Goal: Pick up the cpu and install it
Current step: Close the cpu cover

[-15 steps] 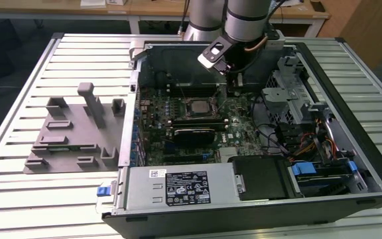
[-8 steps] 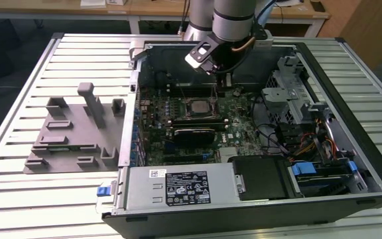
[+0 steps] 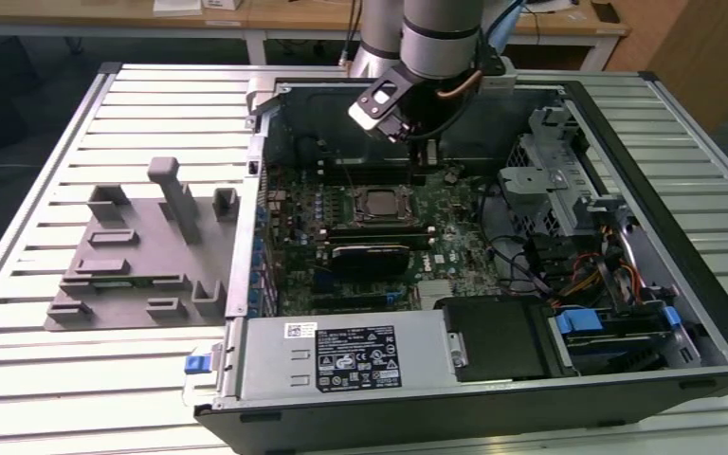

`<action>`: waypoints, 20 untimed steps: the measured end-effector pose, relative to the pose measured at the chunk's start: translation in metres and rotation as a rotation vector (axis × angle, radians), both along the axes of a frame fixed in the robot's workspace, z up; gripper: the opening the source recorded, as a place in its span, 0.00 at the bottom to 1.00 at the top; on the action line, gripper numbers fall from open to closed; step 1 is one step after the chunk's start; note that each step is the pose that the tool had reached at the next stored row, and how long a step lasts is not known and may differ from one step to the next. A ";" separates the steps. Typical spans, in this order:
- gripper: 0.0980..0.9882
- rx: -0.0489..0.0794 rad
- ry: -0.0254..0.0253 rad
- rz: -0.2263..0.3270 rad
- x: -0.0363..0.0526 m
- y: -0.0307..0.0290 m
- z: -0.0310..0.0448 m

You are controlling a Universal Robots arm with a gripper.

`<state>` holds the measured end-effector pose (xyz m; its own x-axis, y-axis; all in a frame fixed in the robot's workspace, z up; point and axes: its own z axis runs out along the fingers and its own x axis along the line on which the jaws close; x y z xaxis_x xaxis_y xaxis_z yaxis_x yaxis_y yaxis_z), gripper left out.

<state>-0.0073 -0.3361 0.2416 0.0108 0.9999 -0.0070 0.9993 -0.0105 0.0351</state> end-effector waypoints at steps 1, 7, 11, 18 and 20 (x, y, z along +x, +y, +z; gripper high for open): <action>0.01 0.000 -0.0001 0.000 0.0000 0.0000 -0.0004; 0.01 0.000 0.0000 -0.001 -0.0072 -0.0003 -0.0062; 0.01 0.000 0.0000 -0.004 -0.0176 -0.0005 -0.0100; 0.01 0.000 0.0000 -0.011 -0.0277 -0.0041 -0.0187; 0.01 0.000 -0.0001 -0.013 -0.0313 -0.0048 -0.0203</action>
